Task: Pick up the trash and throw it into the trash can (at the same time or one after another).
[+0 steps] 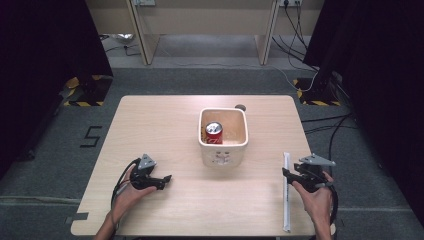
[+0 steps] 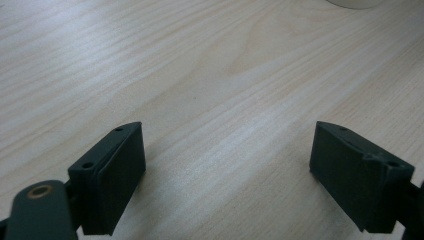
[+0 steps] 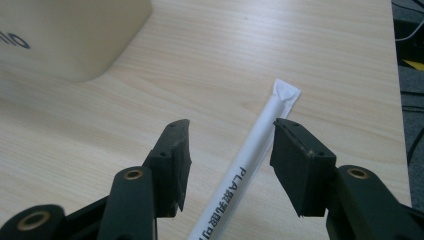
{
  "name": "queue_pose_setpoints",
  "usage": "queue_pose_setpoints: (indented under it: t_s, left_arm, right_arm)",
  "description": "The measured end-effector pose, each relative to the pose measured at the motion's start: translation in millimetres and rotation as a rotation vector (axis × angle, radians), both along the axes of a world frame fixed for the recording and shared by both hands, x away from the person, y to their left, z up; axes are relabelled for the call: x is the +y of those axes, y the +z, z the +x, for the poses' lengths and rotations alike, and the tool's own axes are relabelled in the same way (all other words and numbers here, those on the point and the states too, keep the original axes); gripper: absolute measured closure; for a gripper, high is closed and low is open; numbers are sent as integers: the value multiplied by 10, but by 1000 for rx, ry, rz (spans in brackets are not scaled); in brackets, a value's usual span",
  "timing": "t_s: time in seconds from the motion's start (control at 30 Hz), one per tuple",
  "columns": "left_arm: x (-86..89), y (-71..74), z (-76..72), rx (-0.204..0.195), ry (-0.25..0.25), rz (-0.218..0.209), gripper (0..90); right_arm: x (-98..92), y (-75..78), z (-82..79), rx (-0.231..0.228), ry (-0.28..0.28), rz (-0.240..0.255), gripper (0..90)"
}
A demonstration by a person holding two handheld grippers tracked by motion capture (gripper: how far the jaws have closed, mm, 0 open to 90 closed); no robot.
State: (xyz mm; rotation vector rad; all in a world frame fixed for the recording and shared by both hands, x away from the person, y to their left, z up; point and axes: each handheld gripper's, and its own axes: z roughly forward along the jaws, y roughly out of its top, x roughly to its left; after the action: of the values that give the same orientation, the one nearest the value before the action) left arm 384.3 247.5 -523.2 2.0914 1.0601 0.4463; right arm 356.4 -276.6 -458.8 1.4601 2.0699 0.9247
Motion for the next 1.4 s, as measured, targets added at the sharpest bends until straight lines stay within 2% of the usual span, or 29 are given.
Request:
queue_pose_setpoints:
  t_s: [0.2, 0.37, 0.8, 1.4]
  left_arm:
    - [-1, 0, 0, 0, 0, 0, 139]
    - [1, 0, 0, 0, -1, 1, 139]
    - [0, 0, 0, 0, 0, 0, 139]
    - [0, 0, 0, 0, 0, 0, 139]
  right_arm:
    - [-45, -134, -26, 11, -24, 9, 511]
    - [-40, -204, -43, 38, -23, -10, 520]
    - [10, -385, -49, 84, -6, -21, 556]
    - [5, -410, -103, 106, -24, -6, 613]
